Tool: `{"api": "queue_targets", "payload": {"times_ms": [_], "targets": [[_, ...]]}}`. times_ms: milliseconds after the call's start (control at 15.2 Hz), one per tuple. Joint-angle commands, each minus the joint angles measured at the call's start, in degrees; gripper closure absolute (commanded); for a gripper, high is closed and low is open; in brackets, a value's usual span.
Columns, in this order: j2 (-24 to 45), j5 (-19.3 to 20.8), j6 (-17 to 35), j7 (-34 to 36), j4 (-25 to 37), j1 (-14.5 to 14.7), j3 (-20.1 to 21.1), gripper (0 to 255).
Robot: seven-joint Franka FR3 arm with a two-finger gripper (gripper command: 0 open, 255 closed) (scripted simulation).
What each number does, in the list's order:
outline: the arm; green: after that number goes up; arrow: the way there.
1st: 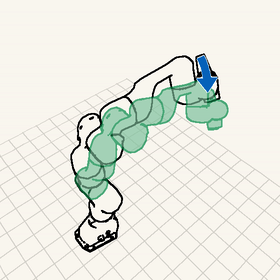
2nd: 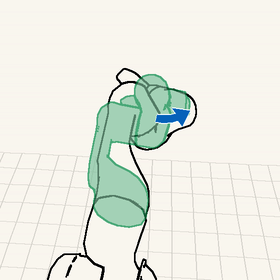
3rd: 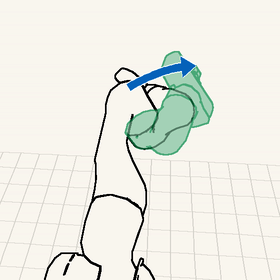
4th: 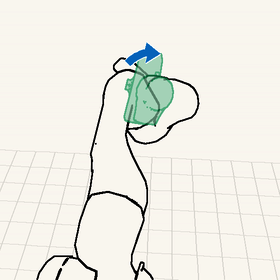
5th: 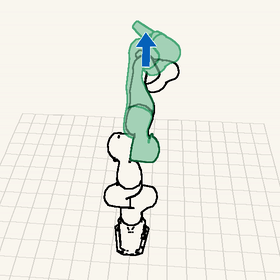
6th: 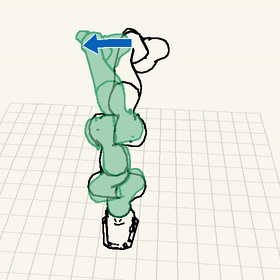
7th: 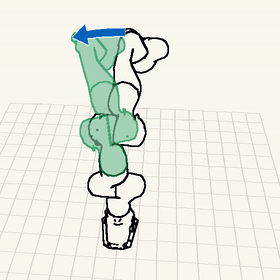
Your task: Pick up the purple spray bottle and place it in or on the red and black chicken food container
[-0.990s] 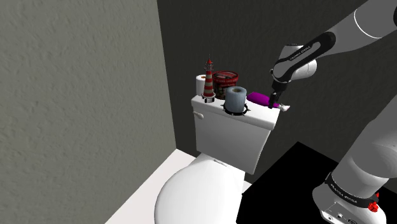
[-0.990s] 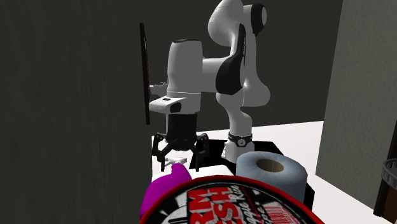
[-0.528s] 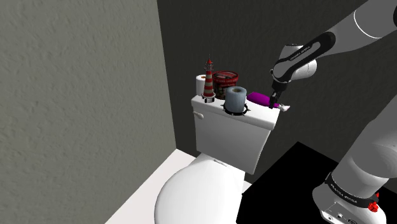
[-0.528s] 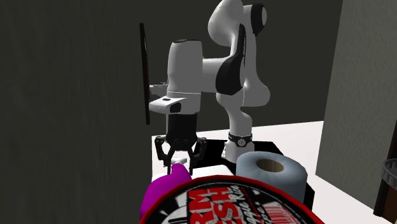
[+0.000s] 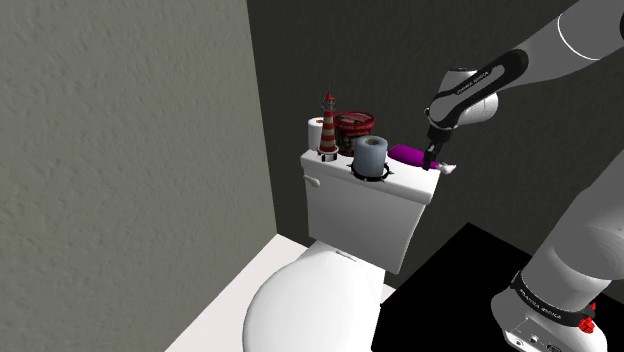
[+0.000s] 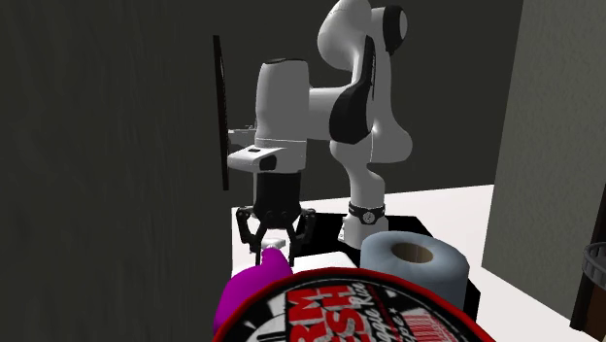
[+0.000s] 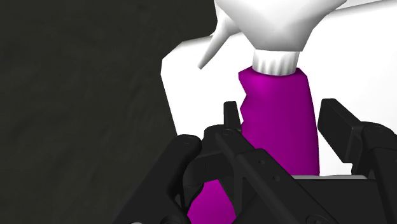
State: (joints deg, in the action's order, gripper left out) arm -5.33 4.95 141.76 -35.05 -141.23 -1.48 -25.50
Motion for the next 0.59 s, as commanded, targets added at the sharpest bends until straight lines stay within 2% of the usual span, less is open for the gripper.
{"api": "queue_targets", "payload": {"times_ms": [0,528], "targets": [[-0.95,0.49,-1.29,0.31,0.42,-0.08,0.09,255],[-5.3,2.3,-8.08,1.65,3.11,-0.38,0.83,255]]}}
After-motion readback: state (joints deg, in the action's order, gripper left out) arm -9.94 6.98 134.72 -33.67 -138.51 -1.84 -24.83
